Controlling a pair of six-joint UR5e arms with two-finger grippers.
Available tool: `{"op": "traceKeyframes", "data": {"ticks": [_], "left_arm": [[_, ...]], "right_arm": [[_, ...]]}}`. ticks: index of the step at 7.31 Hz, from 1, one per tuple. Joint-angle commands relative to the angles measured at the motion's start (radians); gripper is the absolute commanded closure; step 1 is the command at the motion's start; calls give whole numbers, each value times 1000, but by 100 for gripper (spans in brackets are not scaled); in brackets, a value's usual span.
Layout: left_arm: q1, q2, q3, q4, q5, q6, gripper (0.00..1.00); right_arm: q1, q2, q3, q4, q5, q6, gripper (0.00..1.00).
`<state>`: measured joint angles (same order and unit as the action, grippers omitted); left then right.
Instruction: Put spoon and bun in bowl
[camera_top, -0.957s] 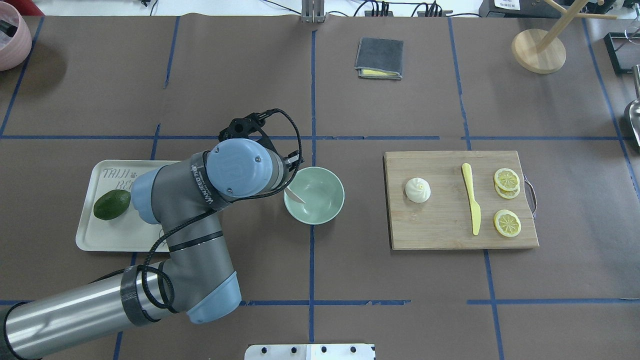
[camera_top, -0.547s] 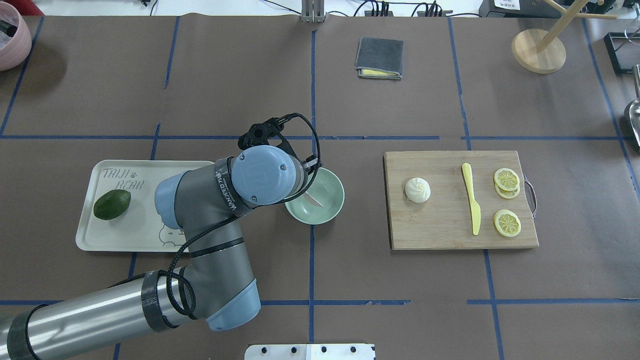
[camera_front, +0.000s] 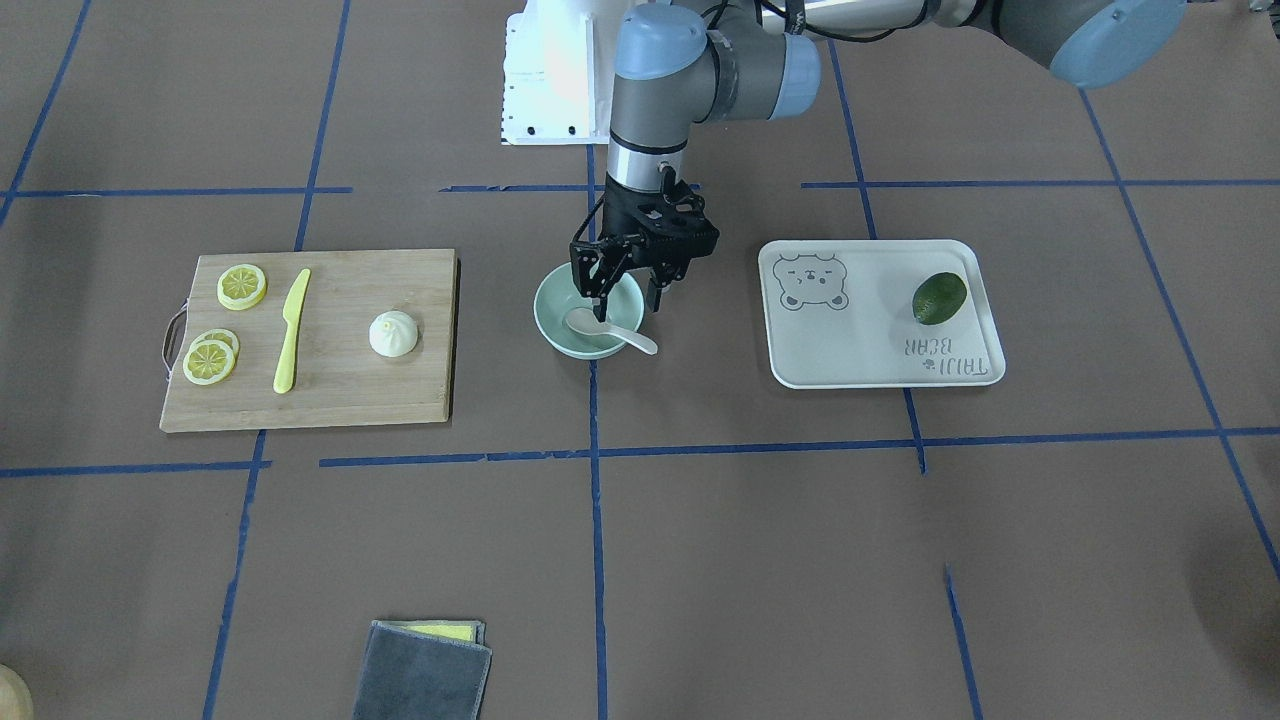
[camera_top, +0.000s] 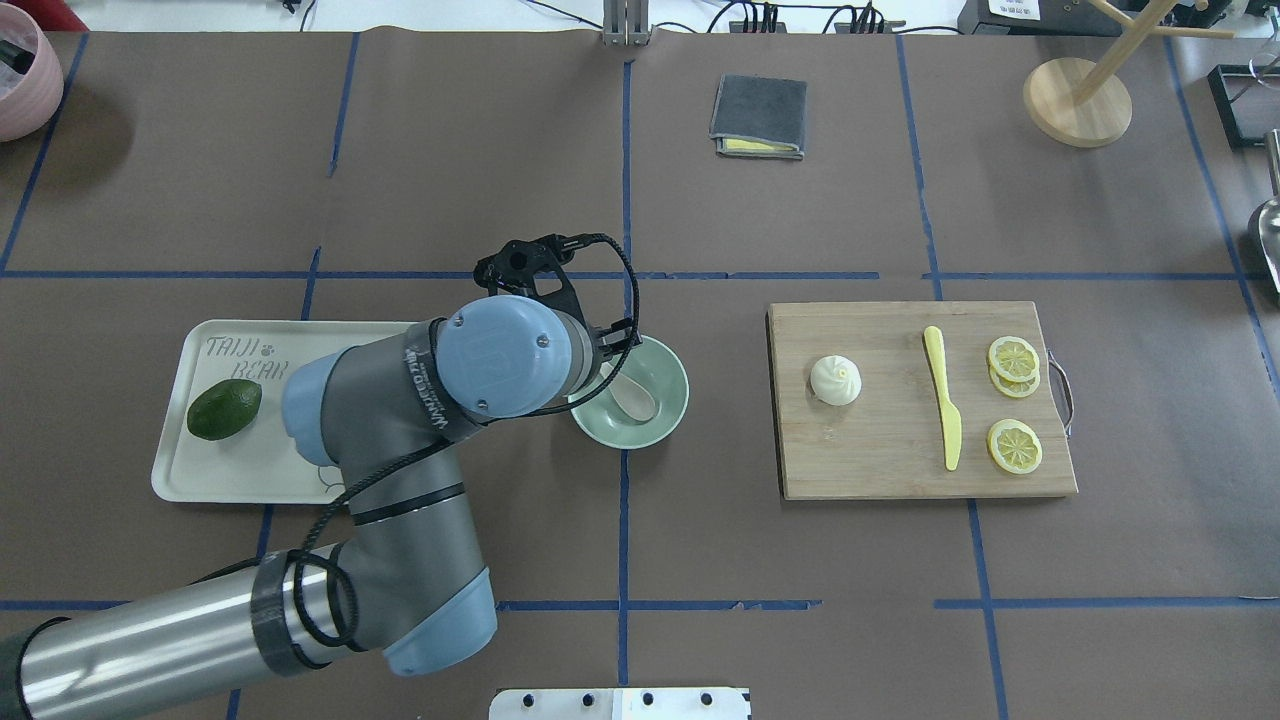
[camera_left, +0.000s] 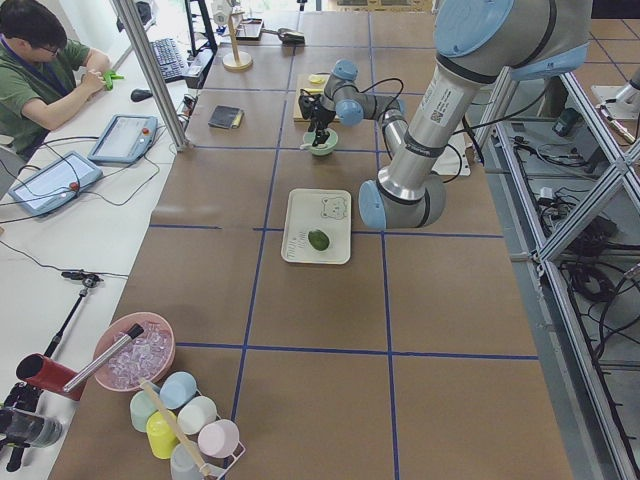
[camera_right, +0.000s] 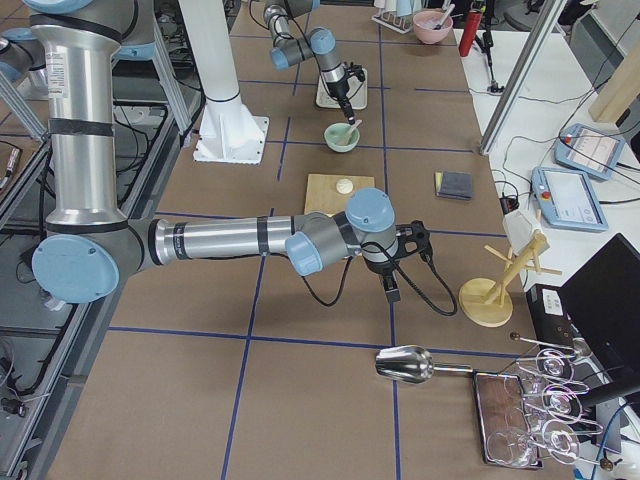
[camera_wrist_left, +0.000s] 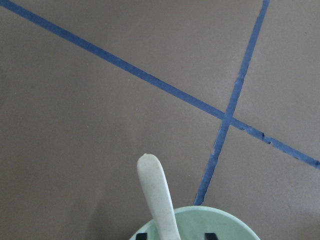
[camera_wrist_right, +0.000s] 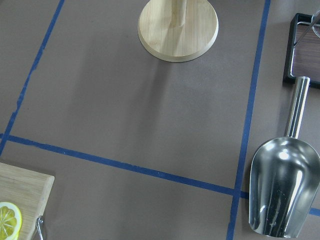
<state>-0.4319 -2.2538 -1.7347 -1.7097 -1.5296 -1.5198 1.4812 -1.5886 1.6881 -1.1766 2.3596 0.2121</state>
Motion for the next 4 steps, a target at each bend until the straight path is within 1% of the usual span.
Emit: {"op": "traceKeyframes", "data": {"ticks": [1, 2, 3, 4], "left_arm": [[-81, 107, -208, 31, -58, 319, 0], [-200, 137, -230, 44, -215, 489, 0], [-340, 190, -238, 44, -327, 692, 0], [-449, 257, -236, 42, -395, 913, 0]], "right_arm": [[-33, -10, 5, 59, 6, 20, 0], [-67, -13, 1, 159, -2, 39, 0], [-74, 8, 16, 164, 9, 93, 0], [-114, 25, 37, 176, 7, 152, 0]]}}
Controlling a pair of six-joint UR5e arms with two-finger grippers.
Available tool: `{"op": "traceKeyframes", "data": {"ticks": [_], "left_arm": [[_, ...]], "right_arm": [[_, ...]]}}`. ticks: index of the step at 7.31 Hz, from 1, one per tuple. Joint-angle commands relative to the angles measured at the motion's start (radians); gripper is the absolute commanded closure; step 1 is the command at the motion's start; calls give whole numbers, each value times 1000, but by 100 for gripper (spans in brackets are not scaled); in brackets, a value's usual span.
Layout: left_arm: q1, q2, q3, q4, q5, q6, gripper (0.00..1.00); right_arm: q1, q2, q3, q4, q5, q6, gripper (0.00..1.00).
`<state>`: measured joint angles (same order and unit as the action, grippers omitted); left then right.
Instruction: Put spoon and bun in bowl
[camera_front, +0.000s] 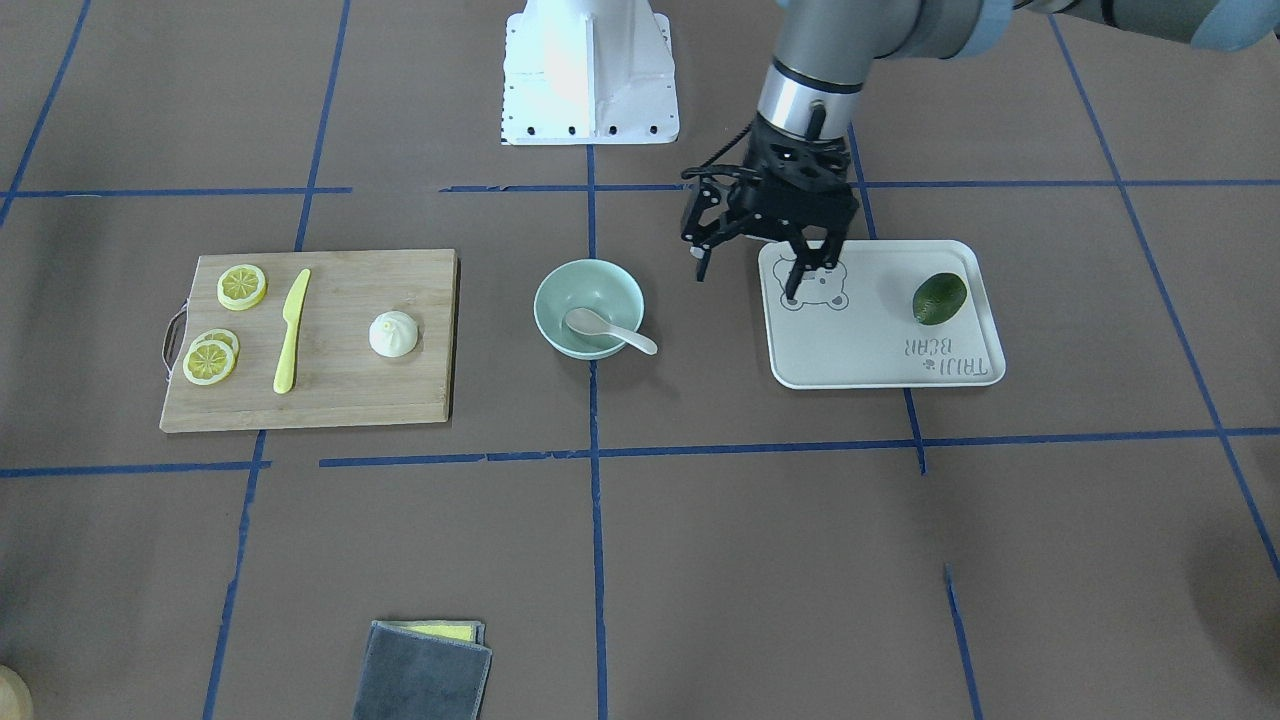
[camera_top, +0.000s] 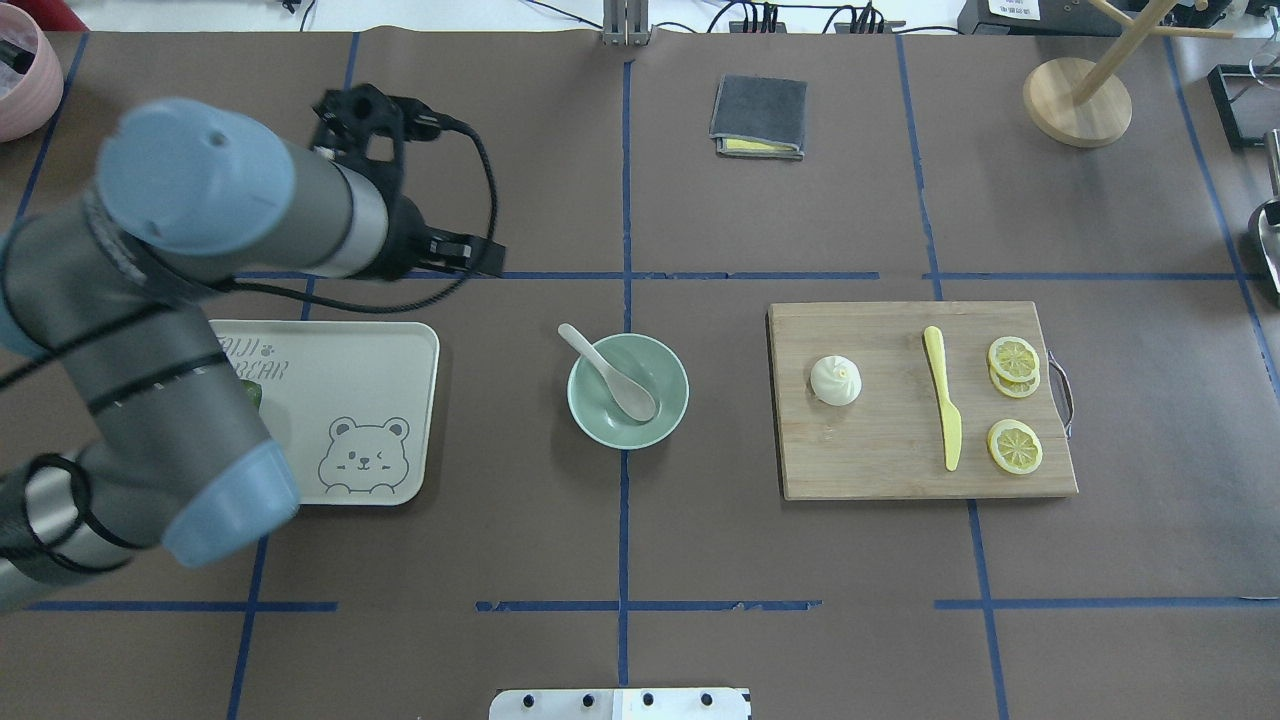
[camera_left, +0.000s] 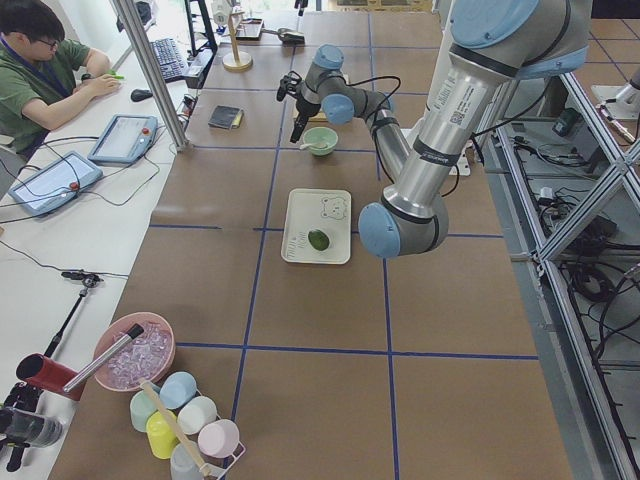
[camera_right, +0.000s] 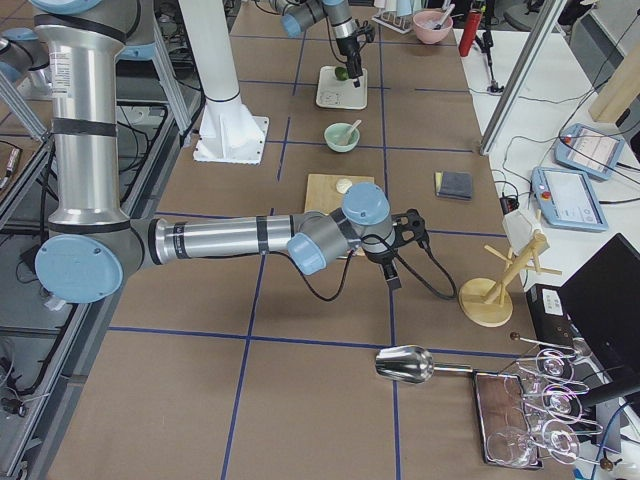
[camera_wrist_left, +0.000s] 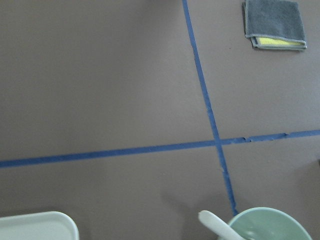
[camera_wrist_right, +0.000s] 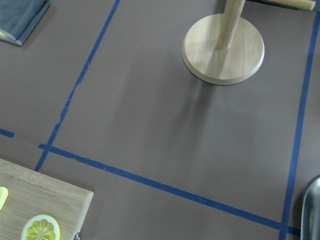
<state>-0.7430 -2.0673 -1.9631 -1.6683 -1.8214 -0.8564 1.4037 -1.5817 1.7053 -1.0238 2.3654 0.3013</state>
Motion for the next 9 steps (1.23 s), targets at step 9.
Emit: {"op": "traceKeyframes", "data": {"ticks": [9], "left_arm": [[-776, 612, 236, 16, -496, 1031, 0]], "right_arm": [[-559, 365, 324, -599, -343, 451, 1]]}}
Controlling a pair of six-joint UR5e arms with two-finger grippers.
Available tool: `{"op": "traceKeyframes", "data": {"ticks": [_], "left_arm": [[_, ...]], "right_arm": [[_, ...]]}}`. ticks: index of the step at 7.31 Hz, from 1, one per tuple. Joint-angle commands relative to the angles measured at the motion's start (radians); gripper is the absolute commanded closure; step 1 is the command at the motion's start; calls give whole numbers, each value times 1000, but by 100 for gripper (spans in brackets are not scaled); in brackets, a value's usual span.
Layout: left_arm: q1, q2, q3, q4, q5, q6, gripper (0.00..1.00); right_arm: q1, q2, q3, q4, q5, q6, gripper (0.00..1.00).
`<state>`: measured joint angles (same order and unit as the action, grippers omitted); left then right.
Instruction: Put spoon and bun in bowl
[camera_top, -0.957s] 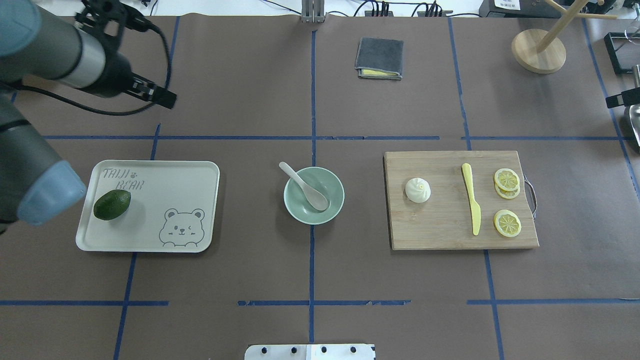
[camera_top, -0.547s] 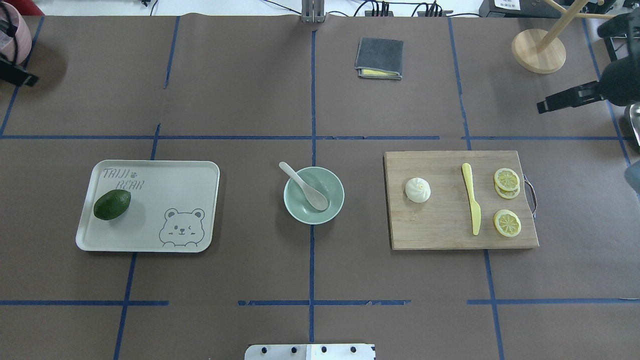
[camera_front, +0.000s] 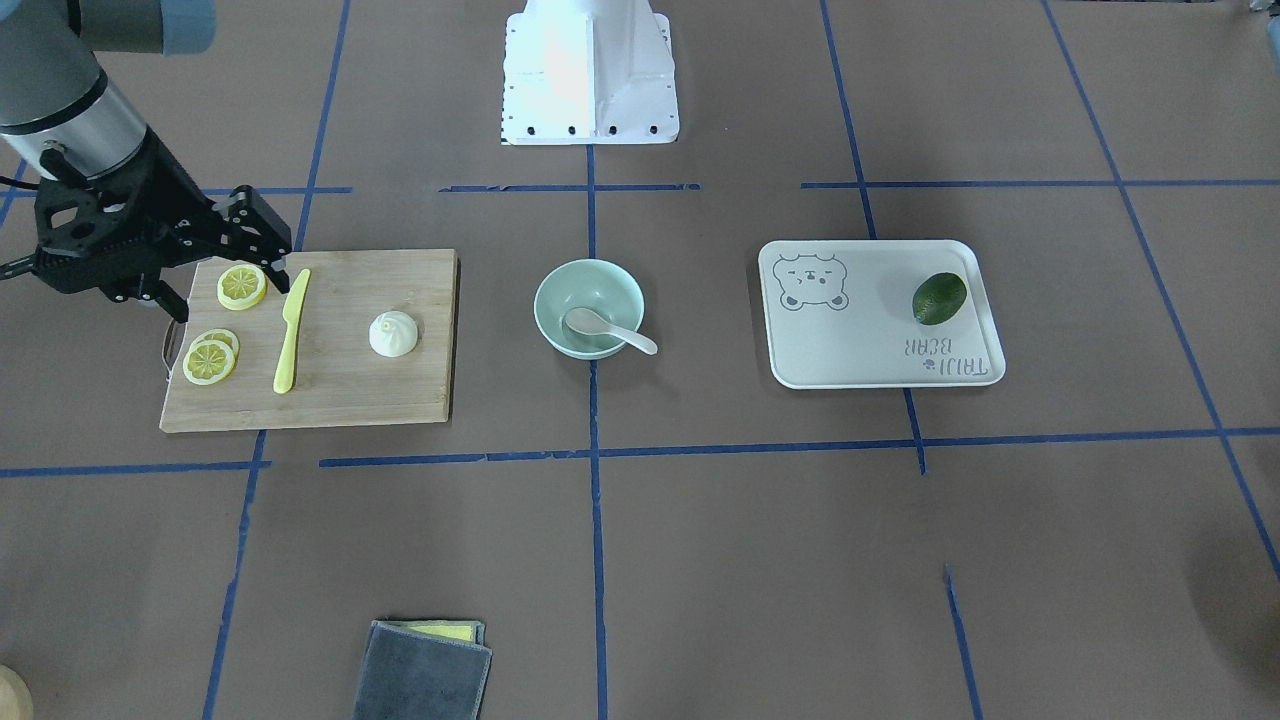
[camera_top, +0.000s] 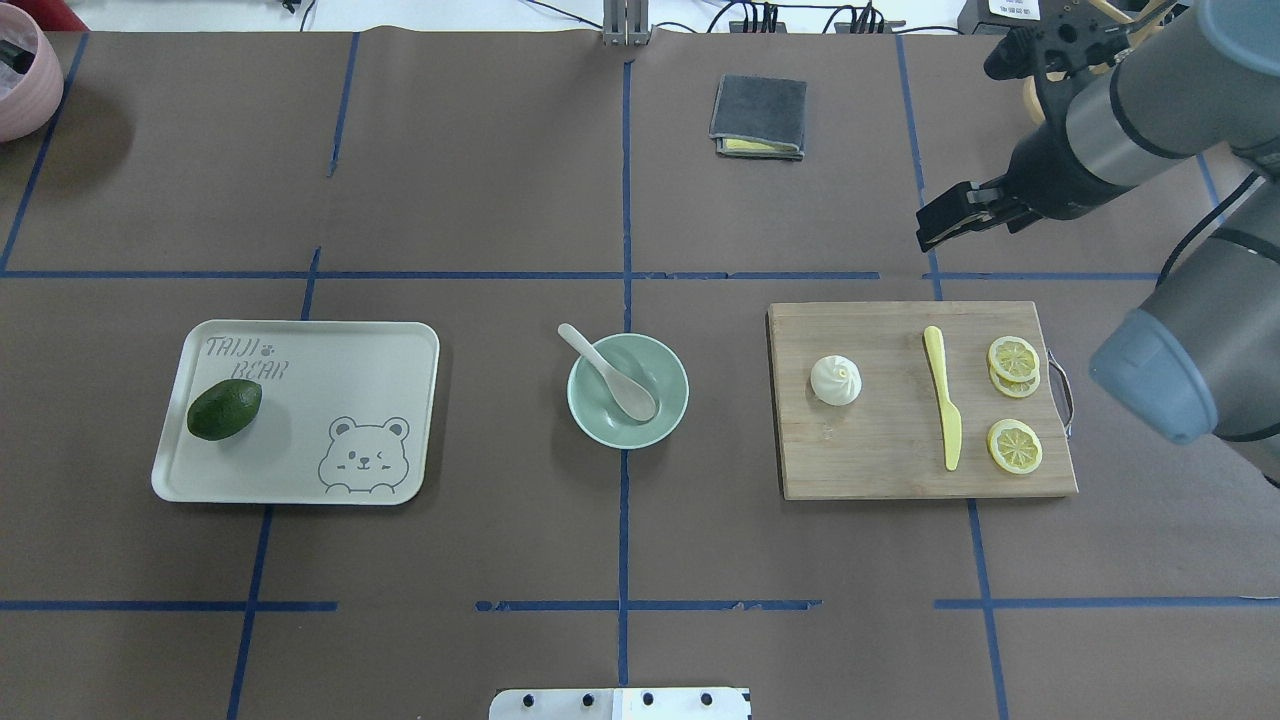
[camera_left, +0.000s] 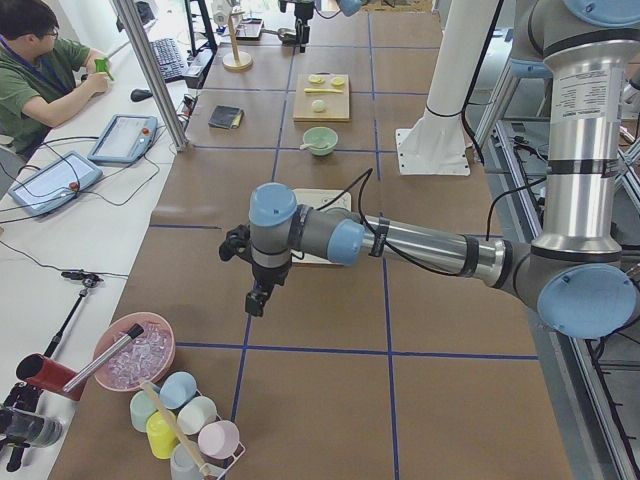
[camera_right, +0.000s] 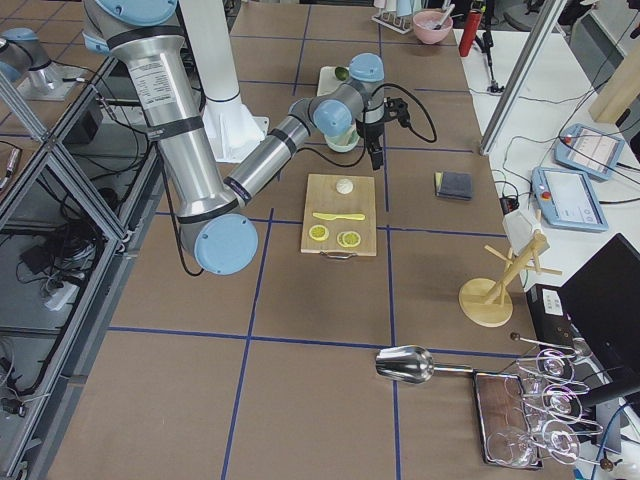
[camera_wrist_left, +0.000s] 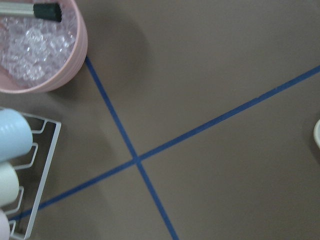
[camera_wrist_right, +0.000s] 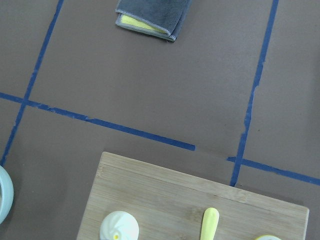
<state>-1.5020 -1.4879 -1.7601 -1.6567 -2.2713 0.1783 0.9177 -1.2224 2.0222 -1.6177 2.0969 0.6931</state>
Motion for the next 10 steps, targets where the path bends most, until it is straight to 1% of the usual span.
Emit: {"op": "traceKeyframes", "data": {"ticks": [1, 2, 3, 4, 5, 6, 7, 8, 9, 10], "left_arm": [[-17, 34, 45, 5, -57, -3, 0], [-17, 34, 45, 3, -57, -3, 0], [-17, 34, 45, 3, -57, -3, 0], [-17, 34, 44, 3, -57, -3, 0], [-17, 32, 44, 3, -59, -3, 0], [-17, 32, 42, 3, -60, -3, 0], [-17, 32, 39, 3, -60, -3, 0], [-17, 32, 39, 3, -60, -3, 0], [-17, 32, 39, 3, -62, -3, 0], [-18, 32, 39, 3, -62, -3, 0]], "right_arm": [[-150, 1, -5, 5, -156, 101, 2], [-227, 3, -11, 9, -220, 176, 10], [-279, 7, -51, 56, -286, 202, 12], [-298, 12, -144, 158, -308, 210, 14], [-303, 6, -214, 261, -311, 212, 15], [-312, 1, -249, 284, -330, 212, 15], [-324, 3, -247, 286, -331, 221, 16], [-332, -3, -241, 285, -331, 226, 21], [-351, -5, -240, 283, -330, 255, 33], [-370, -5, -238, 282, -331, 261, 35]]}}
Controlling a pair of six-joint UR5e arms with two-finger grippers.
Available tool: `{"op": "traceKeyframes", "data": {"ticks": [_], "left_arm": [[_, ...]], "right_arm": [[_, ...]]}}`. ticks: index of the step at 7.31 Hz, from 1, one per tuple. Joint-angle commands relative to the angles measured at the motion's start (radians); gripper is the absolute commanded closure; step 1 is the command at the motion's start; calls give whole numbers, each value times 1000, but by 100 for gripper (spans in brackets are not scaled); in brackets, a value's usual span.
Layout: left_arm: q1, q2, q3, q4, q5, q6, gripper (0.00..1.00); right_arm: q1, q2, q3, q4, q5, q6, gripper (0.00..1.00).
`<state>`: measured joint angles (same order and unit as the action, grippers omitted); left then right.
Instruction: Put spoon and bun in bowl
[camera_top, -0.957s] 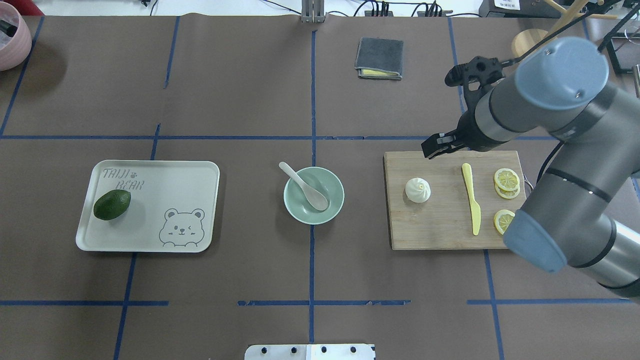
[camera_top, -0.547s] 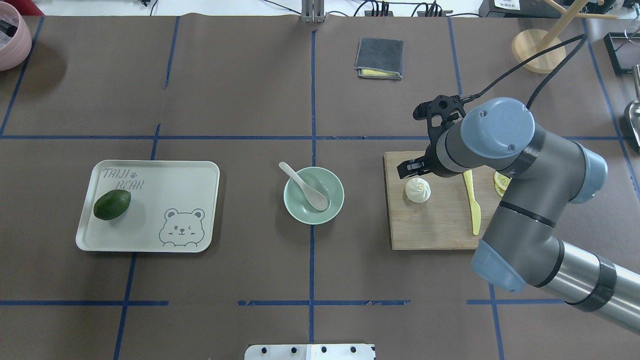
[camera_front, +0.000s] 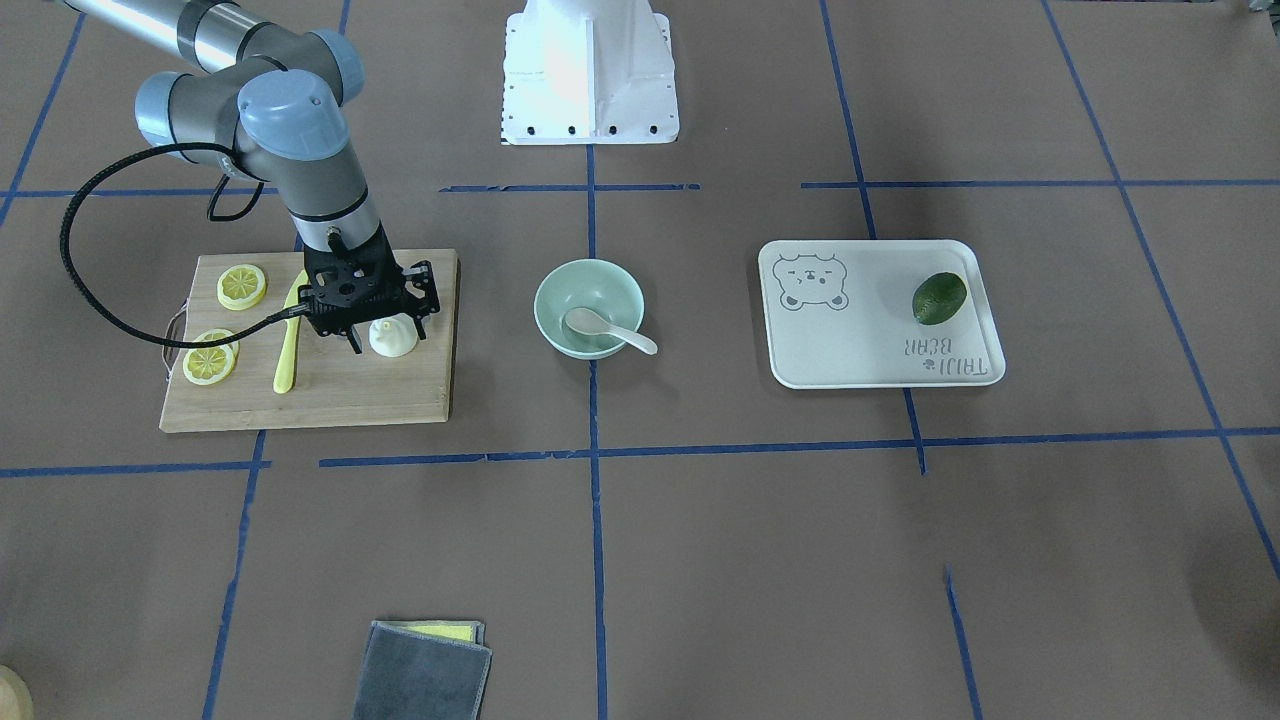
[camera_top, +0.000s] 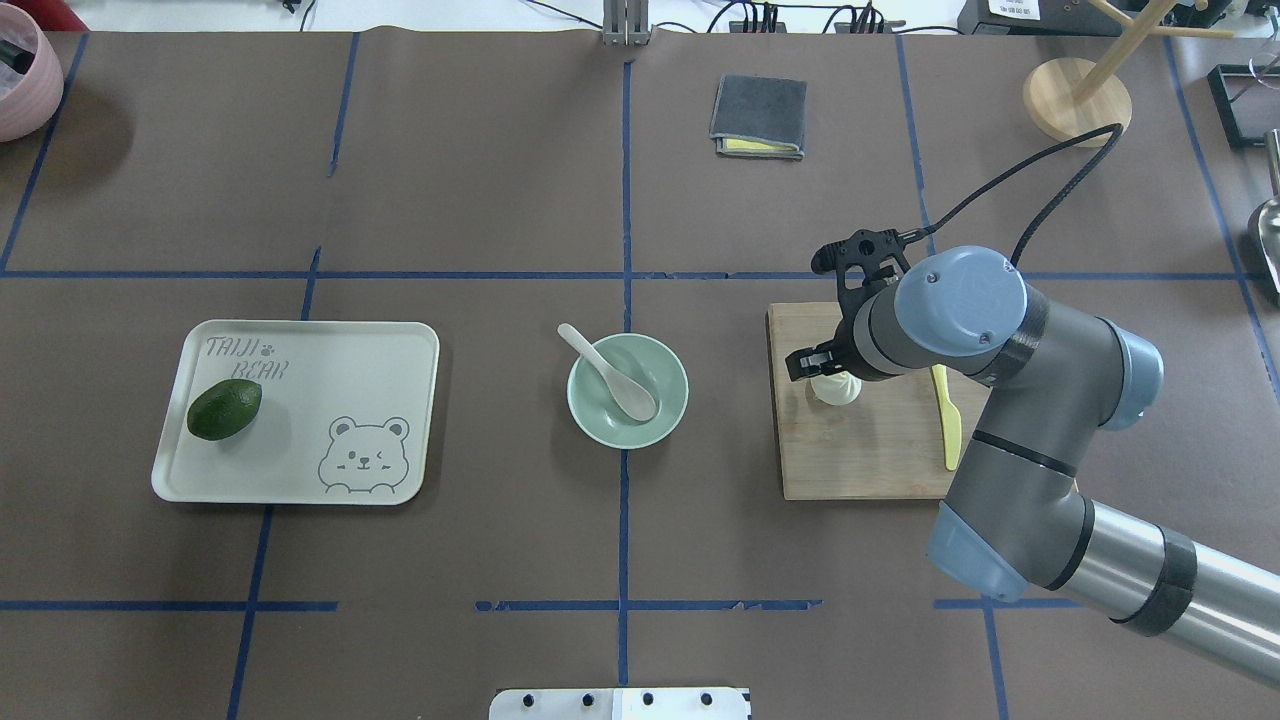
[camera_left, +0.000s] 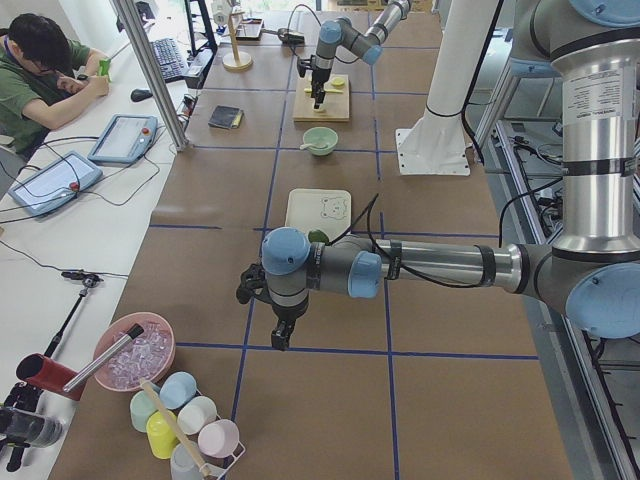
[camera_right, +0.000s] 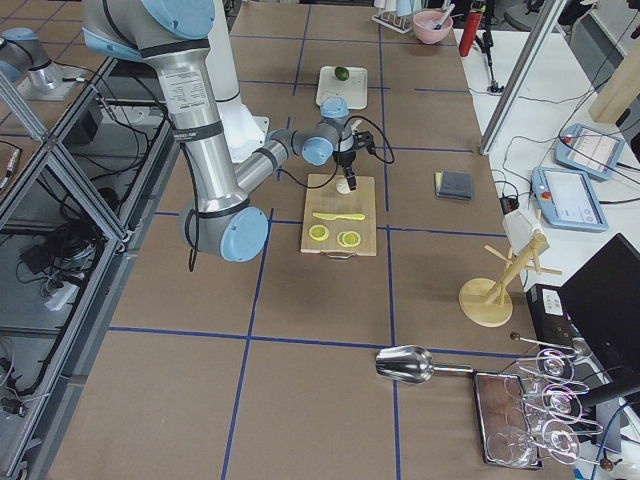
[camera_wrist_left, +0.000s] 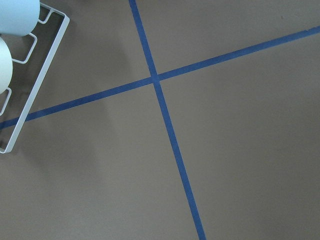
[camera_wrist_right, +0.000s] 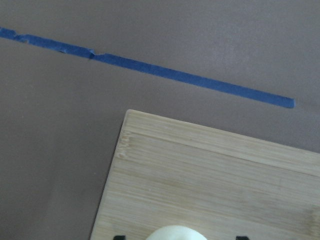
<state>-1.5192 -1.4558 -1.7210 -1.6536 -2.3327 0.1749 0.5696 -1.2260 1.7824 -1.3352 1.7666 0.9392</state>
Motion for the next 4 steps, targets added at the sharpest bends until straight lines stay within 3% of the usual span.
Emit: {"op": "traceKeyframes", "data": {"ticks": [1, 2, 3, 4], "left_arm": [[-1, 0, 1, 0, -1, 0, 0], [-1, 0, 1, 0, -1, 0, 0], [-3, 2, 1, 0, -1, 0, 0], [-1, 2, 3, 0, -1, 0, 0]], "right_arm": [[-30, -4, 3, -1, -1, 15, 39], [-31, -9, 14, -1, 1, 15, 83], [-30, -10, 17, -1, 1, 13, 100], [-31, -6, 41, -7, -1, 15, 100]]}}
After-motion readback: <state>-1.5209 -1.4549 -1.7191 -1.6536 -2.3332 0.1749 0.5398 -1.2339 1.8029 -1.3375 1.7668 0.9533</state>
